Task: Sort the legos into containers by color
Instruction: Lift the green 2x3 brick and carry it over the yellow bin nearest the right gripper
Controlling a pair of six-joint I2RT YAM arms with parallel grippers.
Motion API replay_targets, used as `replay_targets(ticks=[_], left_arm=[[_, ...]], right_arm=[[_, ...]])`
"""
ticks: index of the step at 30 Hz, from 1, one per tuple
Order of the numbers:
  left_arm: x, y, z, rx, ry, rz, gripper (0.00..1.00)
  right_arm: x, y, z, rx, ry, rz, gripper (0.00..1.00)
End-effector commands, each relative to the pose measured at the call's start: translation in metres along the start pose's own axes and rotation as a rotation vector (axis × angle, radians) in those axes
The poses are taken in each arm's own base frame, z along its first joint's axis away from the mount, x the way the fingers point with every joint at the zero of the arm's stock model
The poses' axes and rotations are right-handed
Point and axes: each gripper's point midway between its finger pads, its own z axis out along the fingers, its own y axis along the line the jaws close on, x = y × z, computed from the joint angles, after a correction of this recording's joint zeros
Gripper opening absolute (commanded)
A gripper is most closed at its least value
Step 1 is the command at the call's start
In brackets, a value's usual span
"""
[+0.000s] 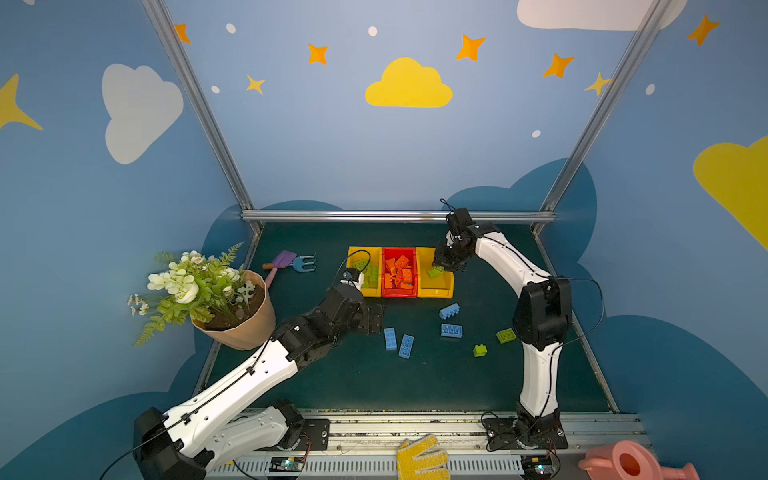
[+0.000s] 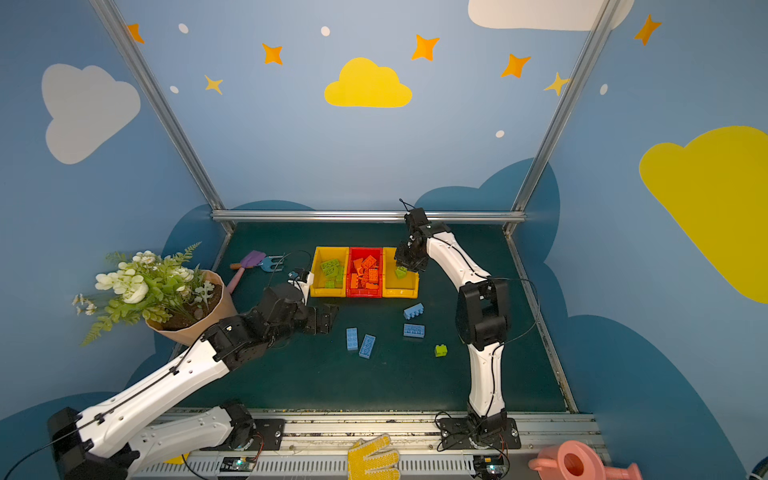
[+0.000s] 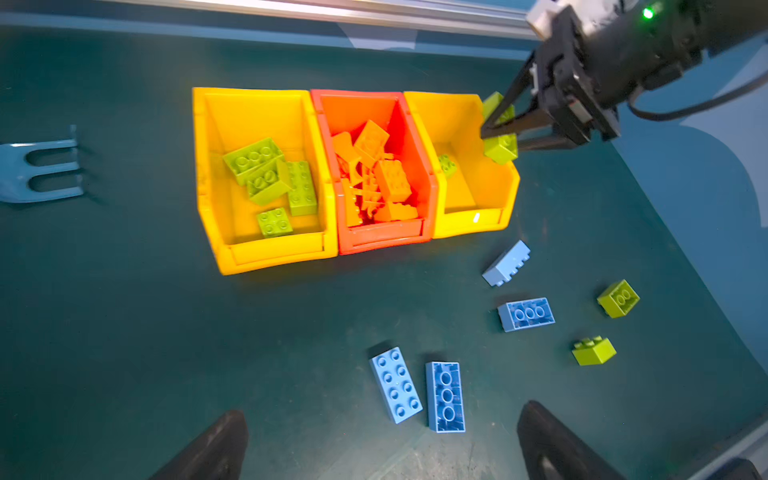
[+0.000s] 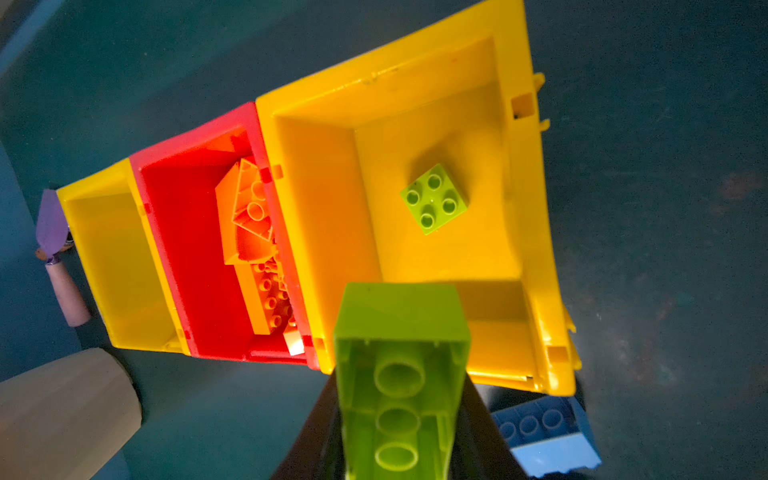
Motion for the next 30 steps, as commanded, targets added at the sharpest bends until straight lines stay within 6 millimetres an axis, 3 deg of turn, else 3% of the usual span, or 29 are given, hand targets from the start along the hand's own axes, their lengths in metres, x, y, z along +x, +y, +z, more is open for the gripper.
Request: replay_targets(ticks=[1, 15, 30], left_arm=[[0.007, 0.016, 0.001, -0.053, 0.013, -0.022, 1.0], [0.002, 0.022, 0.007, -0.031, 0.025, -0.069, 1.0], [0.006, 0.035, -0.002, -0.054, 0.017, -0.097, 1.0]], right_arm=[[0.002, 0.002, -0.007, -0.001, 0.011, -0.019, 0.29], [0.005, -0.001, -0.013, -0.003, 0.004, -0.024, 0.29], [0.001, 0.007, 0.002, -0.024, 0.025, -0.025, 0.31]])
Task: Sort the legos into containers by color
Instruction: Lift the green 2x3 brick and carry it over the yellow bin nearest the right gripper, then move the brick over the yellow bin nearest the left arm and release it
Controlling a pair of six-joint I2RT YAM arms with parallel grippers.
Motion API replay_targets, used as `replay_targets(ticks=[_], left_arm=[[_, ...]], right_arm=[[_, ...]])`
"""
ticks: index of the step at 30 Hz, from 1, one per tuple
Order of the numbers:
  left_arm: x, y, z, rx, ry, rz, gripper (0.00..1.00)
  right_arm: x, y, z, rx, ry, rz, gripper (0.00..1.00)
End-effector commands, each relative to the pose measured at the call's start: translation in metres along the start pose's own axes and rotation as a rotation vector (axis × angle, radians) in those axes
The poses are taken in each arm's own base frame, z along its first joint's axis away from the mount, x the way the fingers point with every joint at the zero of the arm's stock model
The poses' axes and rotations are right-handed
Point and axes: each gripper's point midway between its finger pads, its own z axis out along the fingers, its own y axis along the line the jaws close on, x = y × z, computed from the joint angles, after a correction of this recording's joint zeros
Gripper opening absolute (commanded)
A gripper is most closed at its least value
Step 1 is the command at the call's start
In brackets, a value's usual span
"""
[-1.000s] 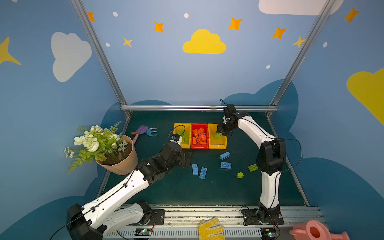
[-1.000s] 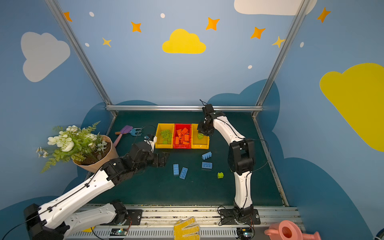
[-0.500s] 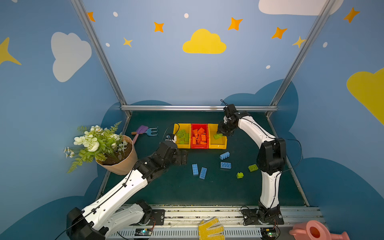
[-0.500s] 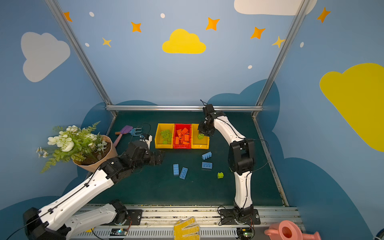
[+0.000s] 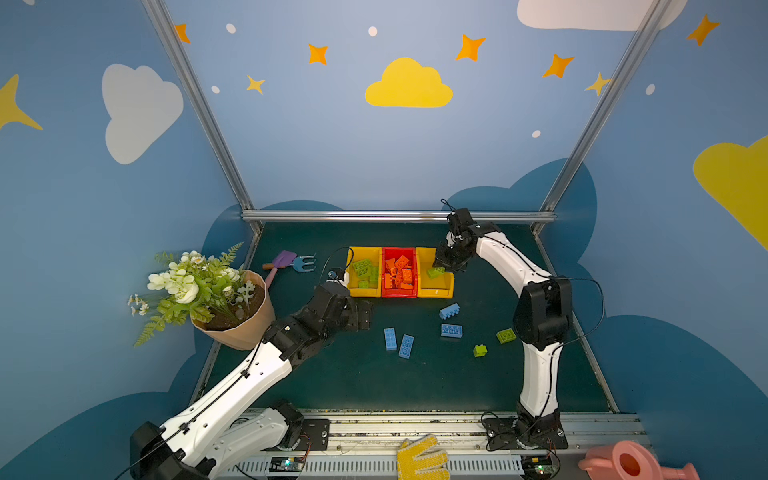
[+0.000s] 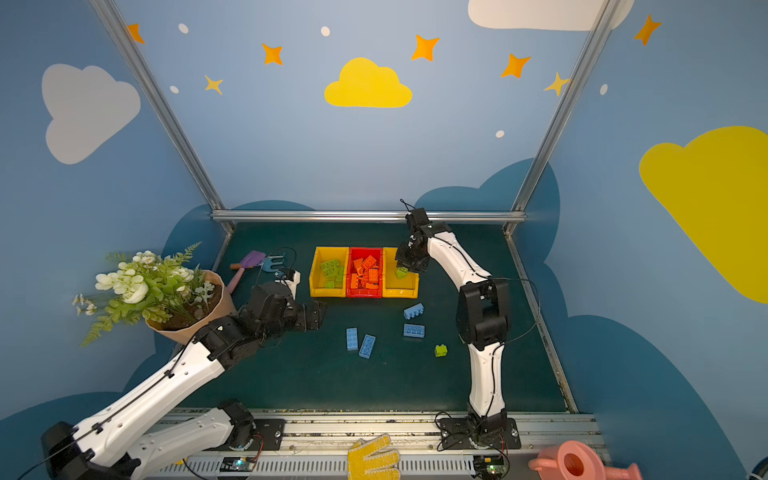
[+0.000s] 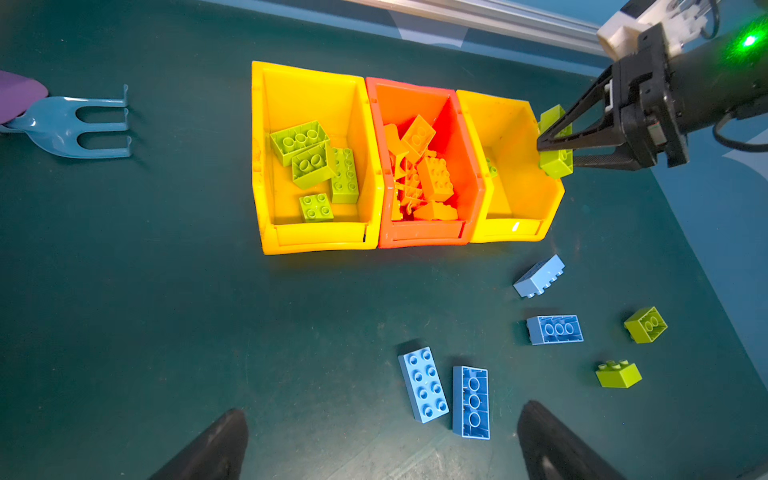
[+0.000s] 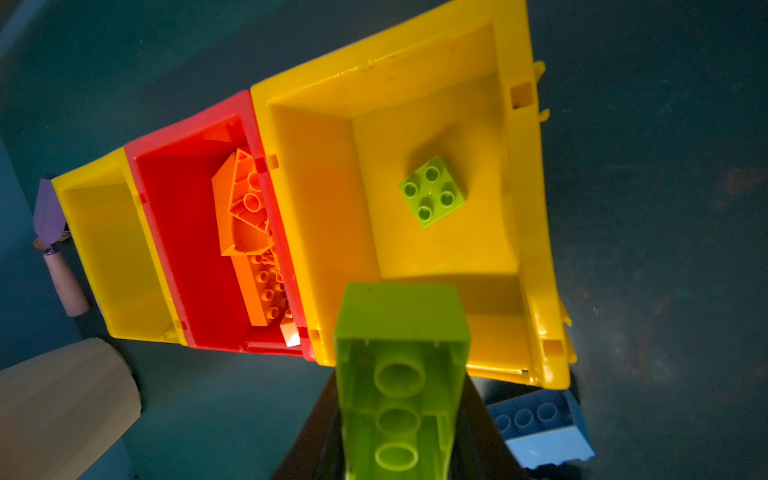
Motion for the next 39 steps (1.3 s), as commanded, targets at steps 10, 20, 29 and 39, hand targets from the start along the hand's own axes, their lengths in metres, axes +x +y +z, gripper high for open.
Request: replay_targets(ticks=[10, 20, 29, 39], left_arm=[[0.004, 0.01, -0.006, -0.026, 0.015, -0.015, 1.0], [0.004, 0.019, -0.009, -0.062, 0.013, -0.033, 1.0], [0.007, 0.035, -0.026, -0.112, 0.003, -0.049, 1.0], [0.01, 0.056, -0.052, -0.159, -0.061, -0.098, 1.0]], right_arm=[[-0.011, 0.012, 0.033, -0.011, 0.032, -0.021, 0.3], [-0.006, 0.046, 0.009, -0.017, -0.035, -0.142, 0.3], [0.027, 0.176, 0.035, -0.279, -0.062, -0.363, 0.3], [0.023, 0.22, 0.066, -0.289, -0.169, -0.477, 0.35]])
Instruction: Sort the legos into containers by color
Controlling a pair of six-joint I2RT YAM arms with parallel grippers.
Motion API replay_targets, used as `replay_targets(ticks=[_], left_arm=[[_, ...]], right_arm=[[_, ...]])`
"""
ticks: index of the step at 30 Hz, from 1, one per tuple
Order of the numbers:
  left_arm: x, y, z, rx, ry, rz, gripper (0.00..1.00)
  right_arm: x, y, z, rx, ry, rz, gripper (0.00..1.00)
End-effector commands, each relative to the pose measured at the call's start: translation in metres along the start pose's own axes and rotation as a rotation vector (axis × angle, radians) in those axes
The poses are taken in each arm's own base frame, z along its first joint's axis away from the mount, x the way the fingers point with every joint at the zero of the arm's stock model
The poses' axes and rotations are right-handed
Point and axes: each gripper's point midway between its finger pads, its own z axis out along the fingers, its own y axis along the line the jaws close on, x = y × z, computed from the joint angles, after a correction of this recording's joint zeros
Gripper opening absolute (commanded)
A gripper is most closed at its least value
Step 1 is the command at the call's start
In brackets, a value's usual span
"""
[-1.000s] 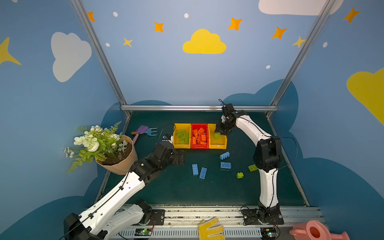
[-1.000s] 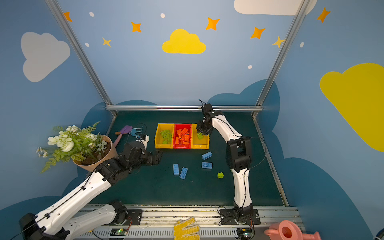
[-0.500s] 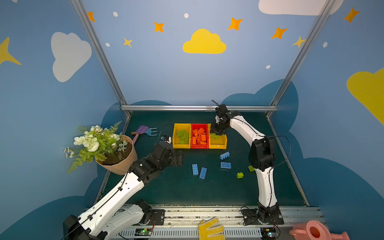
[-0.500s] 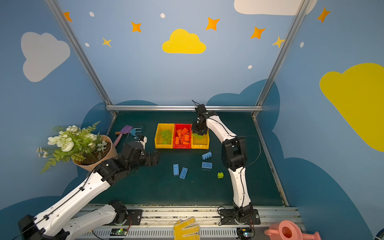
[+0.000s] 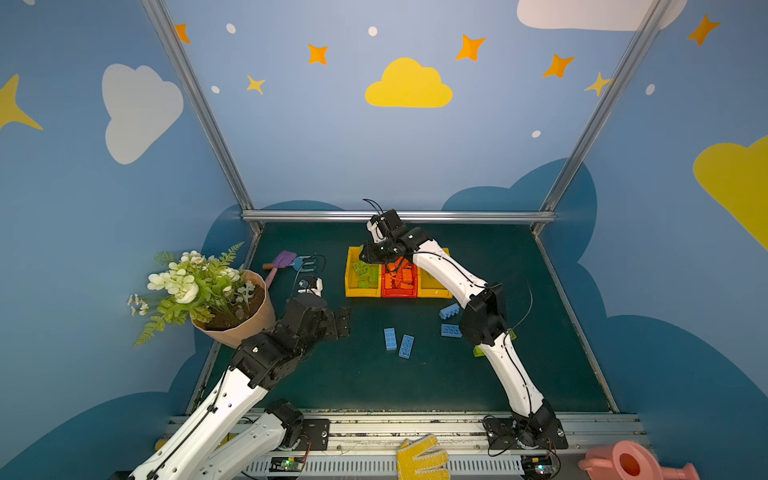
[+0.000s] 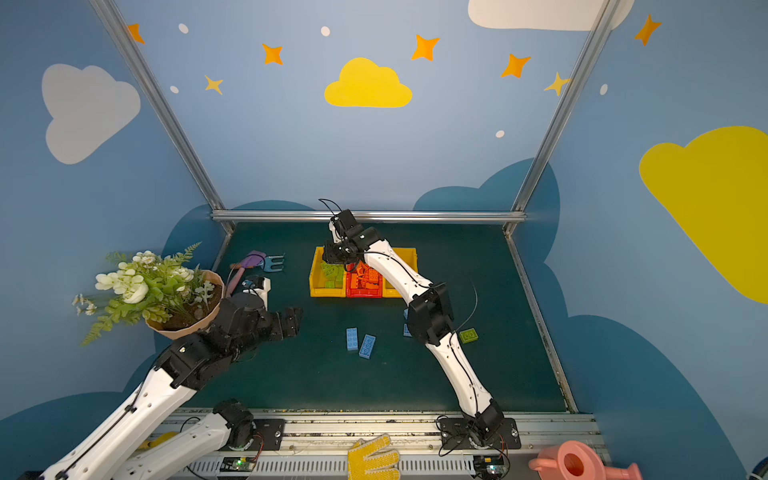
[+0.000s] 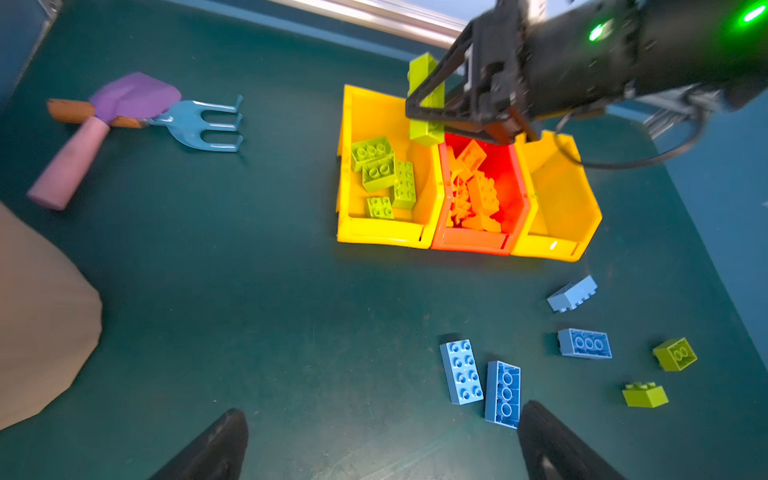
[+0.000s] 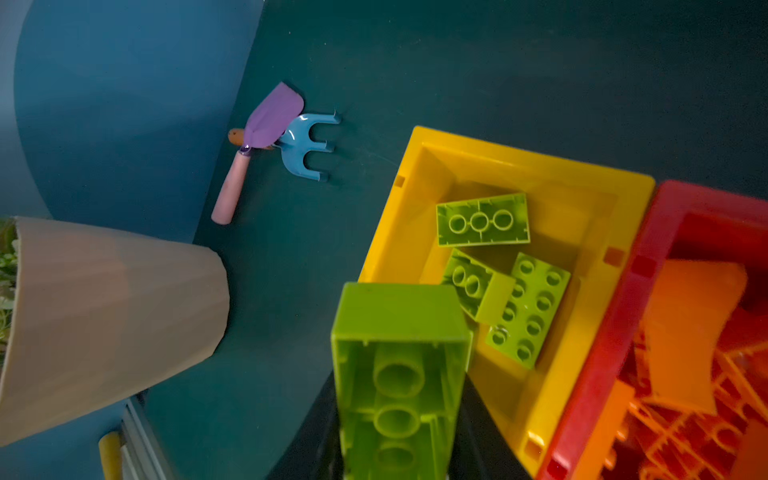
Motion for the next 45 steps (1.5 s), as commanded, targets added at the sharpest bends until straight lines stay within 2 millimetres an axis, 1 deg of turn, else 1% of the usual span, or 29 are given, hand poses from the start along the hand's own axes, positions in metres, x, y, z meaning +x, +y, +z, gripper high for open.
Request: replay_targets(ticks=[1, 4, 7, 8, 9, 10, 11, 12, 13, 15, 17, 18, 20, 22, 23, 25, 26, 27, 29, 31, 33, 35, 40, 42, 45], left_arm=[[0.005, 0.014, 0.0, -0.057, 0.002, -0.021, 1.0], [0.003, 0.015, 0.001, -0.072, 0.003, -0.025, 1.0], [0.002, 0.016, 0.0, -0.084, 0.005, -0.029, 1.0], [0.001, 0.017, 0.0, -0.086, 0.001, -0.029, 1.0], [0.0, 0.017, -0.001, -0.088, -0.003, -0.03, 1.0], [-0.001, 0.018, -0.001, -0.09, -0.007, -0.032, 1.0], [-0.001, 0.018, -0.001, -0.09, -0.008, -0.031, 1.0], [-0.002, 0.017, -0.001, -0.088, -0.012, -0.033, 1.0], [-0.002, 0.017, 0.0, -0.09, -0.011, -0.034, 1.0], [-0.003, 0.015, 0.003, -0.084, -0.01, -0.033, 1.0], [-0.005, 0.009, 0.007, -0.069, -0.005, -0.026, 1.0], [-0.005, 0.007, 0.009, -0.064, -0.003, -0.023, 1.0], [-0.006, 0.003, 0.015, -0.054, 0.002, -0.018, 1.0], [-0.007, -0.004, 0.021, -0.033, 0.01, -0.011, 1.0], [-0.008, -0.008, 0.025, -0.021, 0.013, -0.012, 1.0], [-0.01, -0.016, 0.03, 0.007, 0.019, -0.013, 1.0], [-0.011, -0.022, 0.032, 0.027, 0.025, -0.014, 1.0], [-0.011, -0.026, 0.035, 0.045, 0.031, -0.016, 1.0], [-0.013, -0.035, 0.04, 0.074, 0.041, -0.029, 1.0], [-0.015, -0.041, 0.046, 0.085, 0.05, -0.05, 1.0], [-0.016, -0.046, 0.05, 0.089, 0.061, -0.07, 1.0], [-0.018, -0.051, 0.052, 0.096, 0.061, -0.081, 1.0], [-0.02, -0.062, 0.057, 0.097, 0.052, -0.083, 1.0], [-0.02, -0.066, 0.059, 0.095, 0.053, -0.078, 1.0], [-0.02, -0.07, 0.062, 0.091, 0.057, -0.07, 1.0]], right_arm=[[-0.01, -0.019, 0.008, 0.045, -0.03, -0.027, 0.35], [-0.01, -0.02, 0.016, 0.037, -0.035, -0.042, 0.37], [-0.006, -0.018, 0.025, 0.019, -0.023, -0.041, 0.39], [-0.005, -0.015, 0.027, 0.005, -0.021, -0.044, 0.42], [-0.003, -0.013, 0.03, -0.001, -0.018, -0.051, 0.48], [-0.003, -0.011, 0.03, -0.005, -0.019, -0.059, 0.58], [-0.004, -0.008, 0.027, -0.008, -0.02, -0.067, 0.65], [-0.007, -0.006, 0.02, -0.006, -0.026, -0.076, 0.66], [-0.013, -0.003, 0.01, 0.003, -0.043, -0.093, 0.67], [-0.027, -0.004, -0.016, 0.053, -0.087, -0.125, 0.68], [-0.039, -0.019, -0.044, 0.128, -0.119, -0.127, 0.68], [-0.041, -0.033, -0.058, 0.164, -0.12, -0.114, 0.68], [-0.043, -0.069, -0.082, 0.241, -0.108, -0.065, 0.65], [-0.034, -0.113, -0.106, 0.319, -0.067, -0.006, 0.62], [-0.027, -0.131, -0.115, 0.344, -0.045, 0.015, 0.62], [-0.016, -0.159, -0.131, 0.373, -0.013, 0.029, 0.61], [-0.01, -0.169, -0.137, 0.389, 0.007, 0.018, 0.61], [-0.005, -0.176, -0.141, 0.405, 0.022, 0.002, 0.62], [0.008, -0.187, -0.145, 0.435, 0.076, -0.049, 0.61], [0.018, -0.191, -0.144, 0.437, 0.132, -0.087, 0.59], [0.026, -0.189, -0.139, 0.422, 0.165, -0.119, 0.58], [0.03, -0.188, -0.132, 0.417, 0.174, -0.155, 0.58], [0.036, -0.188, -0.118, 0.411, 0.197, -0.173, 0.54], [0.04, -0.191, -0.111, 0.415, 0.211, -0.176, 0.53], [0.044, -0.201, -0.102, 0.443, 0.226, -0.167, 0.51]])
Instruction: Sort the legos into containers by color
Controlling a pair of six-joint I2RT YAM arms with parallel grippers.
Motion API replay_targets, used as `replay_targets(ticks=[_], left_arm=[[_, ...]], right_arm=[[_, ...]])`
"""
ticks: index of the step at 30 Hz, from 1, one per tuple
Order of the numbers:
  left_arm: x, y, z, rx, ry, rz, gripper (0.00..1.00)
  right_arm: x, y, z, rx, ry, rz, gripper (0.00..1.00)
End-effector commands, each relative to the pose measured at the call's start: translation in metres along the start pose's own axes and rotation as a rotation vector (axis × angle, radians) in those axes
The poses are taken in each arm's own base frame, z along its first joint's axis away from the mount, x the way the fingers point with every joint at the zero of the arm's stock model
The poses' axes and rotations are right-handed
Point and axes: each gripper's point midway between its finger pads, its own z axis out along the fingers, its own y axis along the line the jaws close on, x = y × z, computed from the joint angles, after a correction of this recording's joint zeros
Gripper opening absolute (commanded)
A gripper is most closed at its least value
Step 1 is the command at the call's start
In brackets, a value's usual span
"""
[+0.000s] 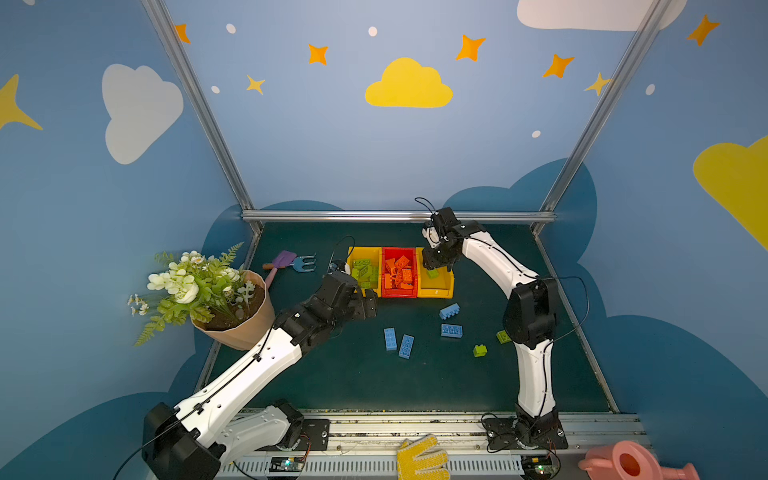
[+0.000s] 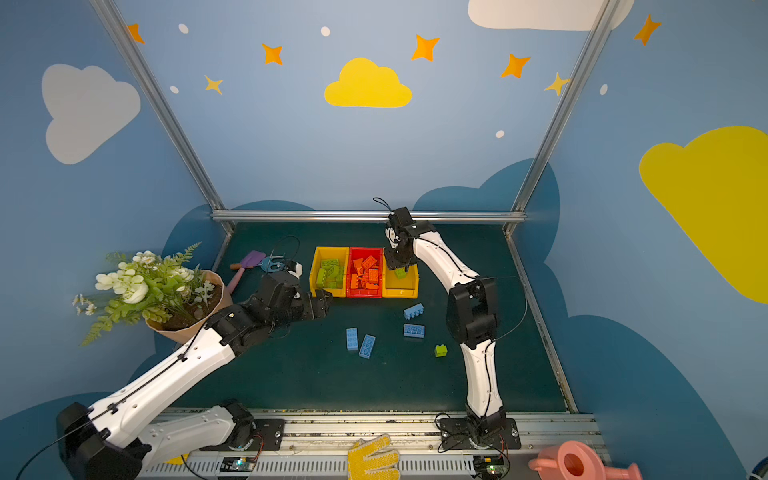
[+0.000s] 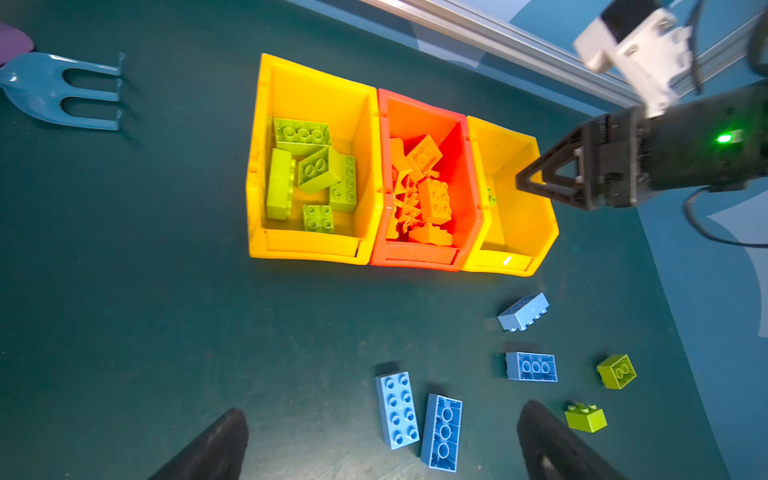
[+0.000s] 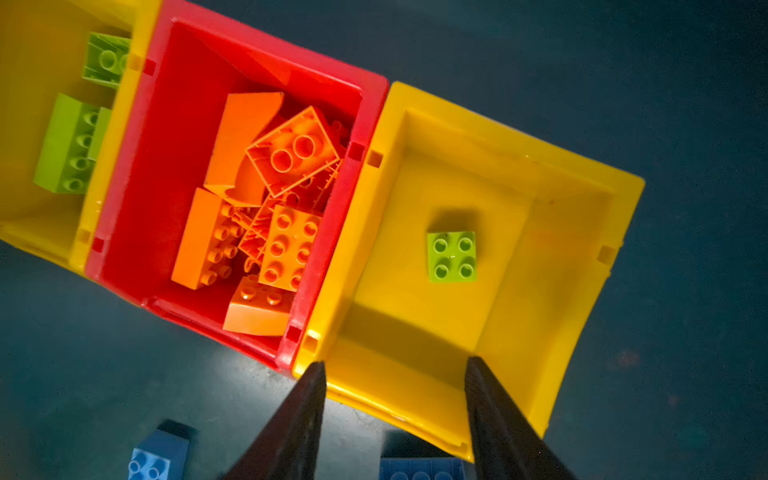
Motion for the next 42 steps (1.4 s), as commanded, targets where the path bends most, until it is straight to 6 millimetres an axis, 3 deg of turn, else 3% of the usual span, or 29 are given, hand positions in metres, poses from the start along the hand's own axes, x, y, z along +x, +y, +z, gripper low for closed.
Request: replay_targets(ticks=[1, 8, 16, 28, 42], left_arm=[[-0.011, -0.009, -0.002, 0.005, -0.032, -0.01, 1.0], [-0.014, -0.014, 0.002, 0.001, -0.022, 0.014, 1.0], [-0.015, -0.017, 0.006, -0.008, 0.0, 0.062, 1.0], [-0.018, -0.012, 0.004, -0.023, -0.001, 0.074, 1.0], [-0.016, -0.011, 0.008, -0.016, 0.011, 0.072, 1.0]], right_arm=[[0.006, -0.01, 0.02, 0.033, 0.039, -0.004, 0.51], [0.011, -0.016, 0.042, 0.044, 0.072, -0.004, 0.52], [0.008, -0.03, 0.065, 0.083, 0.111, -0.01, 0.64], [0.014, -0.034, 0.085, 0.061, 0.151, 0.014, 0.62], [0.044, -0.04, 0.108, 0.106, 0.278, 0.04, 0.6]])
